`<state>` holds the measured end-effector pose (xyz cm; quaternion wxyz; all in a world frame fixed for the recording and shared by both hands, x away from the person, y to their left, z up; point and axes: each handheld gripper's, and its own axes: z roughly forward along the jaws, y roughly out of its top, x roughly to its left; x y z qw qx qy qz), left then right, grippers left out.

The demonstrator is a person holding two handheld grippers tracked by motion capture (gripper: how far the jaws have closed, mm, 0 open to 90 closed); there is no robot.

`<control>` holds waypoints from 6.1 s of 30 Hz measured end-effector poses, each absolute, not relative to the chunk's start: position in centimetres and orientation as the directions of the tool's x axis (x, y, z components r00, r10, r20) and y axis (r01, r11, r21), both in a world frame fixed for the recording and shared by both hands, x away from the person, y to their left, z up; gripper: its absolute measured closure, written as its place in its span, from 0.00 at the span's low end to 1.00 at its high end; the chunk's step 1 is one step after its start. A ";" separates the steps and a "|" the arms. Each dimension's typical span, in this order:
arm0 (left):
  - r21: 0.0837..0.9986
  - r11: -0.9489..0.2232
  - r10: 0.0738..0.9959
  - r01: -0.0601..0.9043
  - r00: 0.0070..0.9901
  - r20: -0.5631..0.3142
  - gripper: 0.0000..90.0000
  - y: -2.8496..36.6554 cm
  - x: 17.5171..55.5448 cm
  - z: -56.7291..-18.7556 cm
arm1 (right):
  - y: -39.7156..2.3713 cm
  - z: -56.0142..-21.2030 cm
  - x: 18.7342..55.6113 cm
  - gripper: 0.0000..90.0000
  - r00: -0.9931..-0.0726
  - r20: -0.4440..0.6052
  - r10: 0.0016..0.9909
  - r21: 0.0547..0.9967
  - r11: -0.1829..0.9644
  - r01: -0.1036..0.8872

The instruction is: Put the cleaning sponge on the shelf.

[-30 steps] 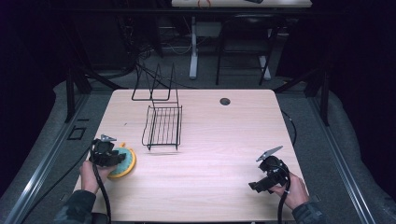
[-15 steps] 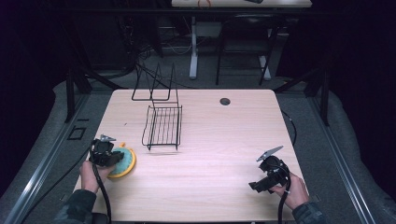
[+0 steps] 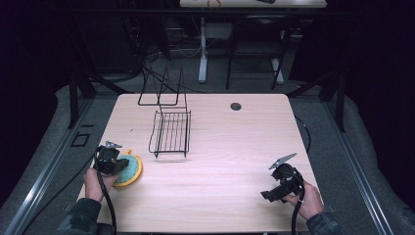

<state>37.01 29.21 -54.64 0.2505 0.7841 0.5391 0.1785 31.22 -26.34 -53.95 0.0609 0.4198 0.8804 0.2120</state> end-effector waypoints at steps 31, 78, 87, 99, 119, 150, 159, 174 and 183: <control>0.625 -0.315 0.928 0.714 0.370 0.046 0.99 29.5 36.3 -52.9 | -26.4 -53.9 31.2 0.05 -0.639 0.076 0.765 0.424 0.555 0.716; 0.749 -0.339 0.908 0.570 0.407 0.101 0.99 27.1 34.3 -47.6 | -26.4 -54.1 31.3 0.05 -0.642 0.079 0.763 0.423 0.557 0.715; 0.763 -0.351 0.897 0.542 0.430 0.107 0.99 26.0 34.6 -47.2 | -26.3 -54.1 31.4 0.05 -0.639 0.089 0.764 0.417 0.554 0.720; 0.787 -0.387 0.862 0.481 0.491 0.124 0.99 23.2 35.9 -46.6 | -26.4 -54.1 31.3 0.05 -0.641 0.079 0.764 0.416 0.559 0.717; 0.811 -0.409 0.837 0.419 0.527 0.149 0.99 19.4 38.2 -46.6 | -26.3 -54.1 31.3 0.05 -0.644 0.083 0.761 0.419 0.559 0.715; 0.822 -0.441 0.822 0.360 0.531 0.209 0.99 16.0 41.0 -47.8 | -26.1 -54.1 31.3 0.05 -0.656 0.087 0.749 0.418 0.571 0.707; 0.809 -0.467 0.811 0.358 0.537 0.231 0.99 15.3 41.8 -48.3 | -26.2 -54.0 31.2 0.05 -0.655 0.084 0.751 0.420 0.569 0.706; 0.776 -0.485 0.809 0.404 0.544 0.222 0.99 14.7 43.3 -50.0 | -26.1 -54.0 31.2 0.05 -0.656 0.089 0.749 0.420 0.569 0.707; 0.761 -0.479 0.821 0.438 0.531 0.211 0.99 14.6 44.4 -50.9 | -26.1 -54.0 31.2 0.05 -0.655 0.093 0.750 0.420 0.567 0.708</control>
